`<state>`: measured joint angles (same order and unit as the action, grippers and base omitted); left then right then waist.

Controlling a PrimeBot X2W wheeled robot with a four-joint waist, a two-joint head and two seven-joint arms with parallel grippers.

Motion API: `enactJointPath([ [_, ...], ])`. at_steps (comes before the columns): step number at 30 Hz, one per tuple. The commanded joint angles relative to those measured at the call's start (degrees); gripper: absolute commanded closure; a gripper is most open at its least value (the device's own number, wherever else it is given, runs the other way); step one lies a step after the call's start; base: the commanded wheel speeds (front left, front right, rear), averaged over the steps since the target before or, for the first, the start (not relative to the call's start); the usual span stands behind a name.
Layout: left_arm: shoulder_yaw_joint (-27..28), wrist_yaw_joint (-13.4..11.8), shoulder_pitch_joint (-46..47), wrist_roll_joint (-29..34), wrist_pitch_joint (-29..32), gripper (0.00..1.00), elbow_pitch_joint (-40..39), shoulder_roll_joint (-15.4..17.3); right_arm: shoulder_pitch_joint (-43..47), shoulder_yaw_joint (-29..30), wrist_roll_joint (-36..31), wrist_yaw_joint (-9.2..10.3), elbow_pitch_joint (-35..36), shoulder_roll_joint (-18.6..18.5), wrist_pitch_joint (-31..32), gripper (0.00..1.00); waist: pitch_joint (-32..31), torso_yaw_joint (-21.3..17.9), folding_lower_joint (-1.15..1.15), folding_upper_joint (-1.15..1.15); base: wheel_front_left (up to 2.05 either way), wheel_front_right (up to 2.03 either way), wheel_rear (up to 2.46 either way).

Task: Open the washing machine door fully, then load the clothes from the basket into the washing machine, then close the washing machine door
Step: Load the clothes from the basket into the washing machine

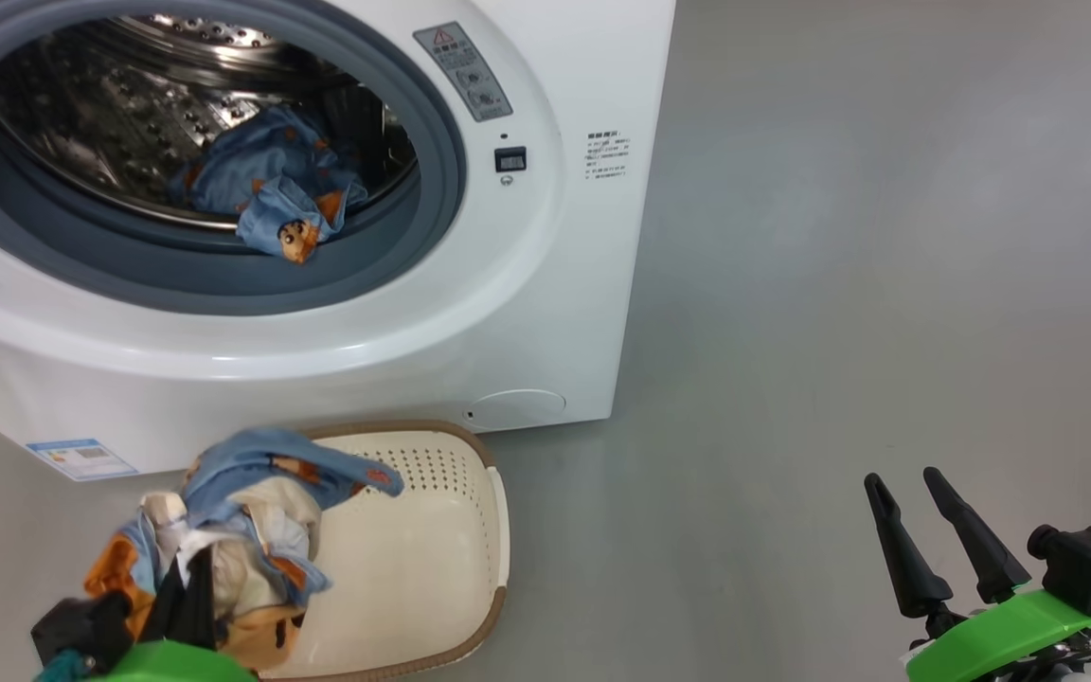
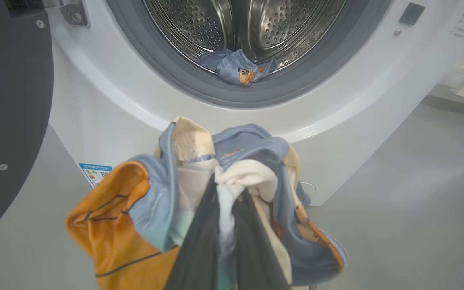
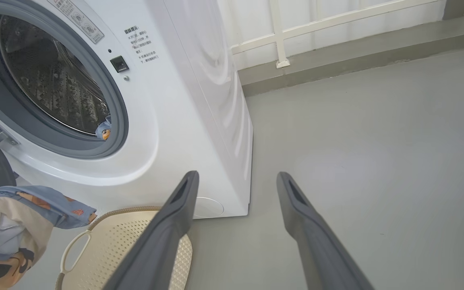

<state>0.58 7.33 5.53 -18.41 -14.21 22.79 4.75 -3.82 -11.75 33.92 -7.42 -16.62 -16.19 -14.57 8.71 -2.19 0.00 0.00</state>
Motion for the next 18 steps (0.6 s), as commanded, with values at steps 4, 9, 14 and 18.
enactJointPath([
  [4,1.7,0.2,5.3,-0.2,-0.8,1.0,-2.0,1.7,-0.8,-0.9,-0.3,-0.07,1.6,-0.4,-0.4,0.0,1.9,-0.2,0.0,0.0,0.0,0.0,0.0],
  [9,2.3,0.2,10.5,-0.4,-0.8,1.0,-2.5,2.7,-2.2,-0.9,-0.5,-0.07,1.9,0.2,-0.4,0.0,4.2,-0.6,0.0,0.0,0.0,0.0,0.0],
  [14,4.2,0.2,17.4,-0.3,-0.8,1.0,-2.0,3.6,-3.8,-0.9,-0.6,-0.07,1.9,1.0,-0.4,0.0,6.6,-1.3,0.0,0.0,0.0,0.0,0.0],
  [18,5.9,0.1,24.0,0.1,-0.8,1.0,-0.3,4.5,-5.0,-1.2,-0.7,-0.07,1.9,1.7,-0.4,0.0,8.4,-2.2,0.0,0.0,0.0,0.0,0.0],
])
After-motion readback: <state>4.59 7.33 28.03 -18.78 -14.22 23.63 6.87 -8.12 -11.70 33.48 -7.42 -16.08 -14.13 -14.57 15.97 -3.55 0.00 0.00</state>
